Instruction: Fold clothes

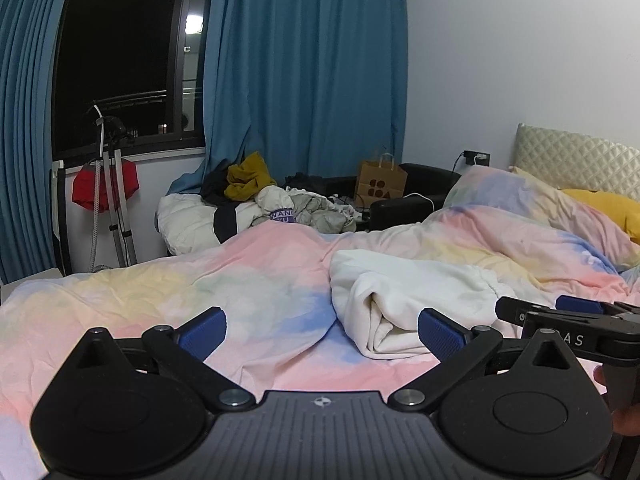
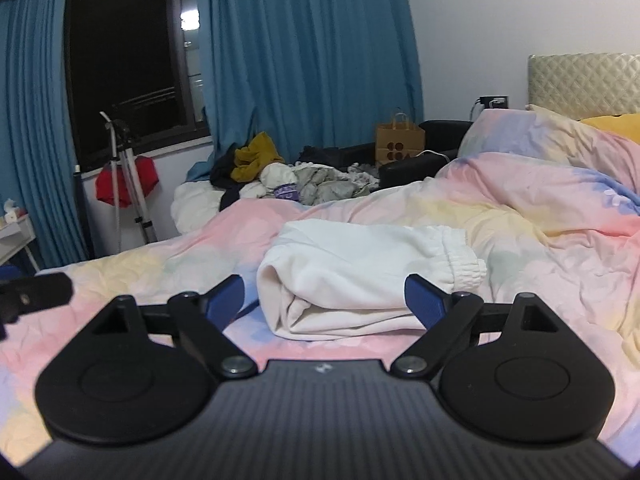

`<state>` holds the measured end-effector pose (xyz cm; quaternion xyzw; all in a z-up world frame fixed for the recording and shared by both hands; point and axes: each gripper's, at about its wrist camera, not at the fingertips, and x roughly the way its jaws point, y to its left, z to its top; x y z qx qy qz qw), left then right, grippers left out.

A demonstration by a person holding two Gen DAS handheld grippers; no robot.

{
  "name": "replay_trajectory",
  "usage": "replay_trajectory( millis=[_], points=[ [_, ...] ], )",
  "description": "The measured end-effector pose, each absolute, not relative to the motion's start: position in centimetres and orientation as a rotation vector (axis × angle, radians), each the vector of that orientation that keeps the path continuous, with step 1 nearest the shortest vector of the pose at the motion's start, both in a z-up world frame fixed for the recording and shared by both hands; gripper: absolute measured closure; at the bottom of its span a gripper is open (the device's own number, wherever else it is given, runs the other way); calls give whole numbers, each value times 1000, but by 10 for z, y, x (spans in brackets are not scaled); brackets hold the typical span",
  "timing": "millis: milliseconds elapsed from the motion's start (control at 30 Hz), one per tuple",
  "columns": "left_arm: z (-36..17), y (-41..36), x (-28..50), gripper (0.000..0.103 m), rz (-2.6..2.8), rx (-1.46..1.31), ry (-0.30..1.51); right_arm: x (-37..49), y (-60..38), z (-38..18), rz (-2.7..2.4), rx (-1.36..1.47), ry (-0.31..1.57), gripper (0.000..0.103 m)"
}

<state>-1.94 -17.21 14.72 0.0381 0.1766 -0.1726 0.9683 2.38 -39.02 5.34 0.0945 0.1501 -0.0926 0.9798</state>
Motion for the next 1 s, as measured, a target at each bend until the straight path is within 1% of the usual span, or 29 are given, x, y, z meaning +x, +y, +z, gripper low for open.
replay_trajectory(
  millis=[1000],
  points=[
    [152,-171,-24,0,-321,74,348,21,-383,55,-202,169,312,14]
  ],
)
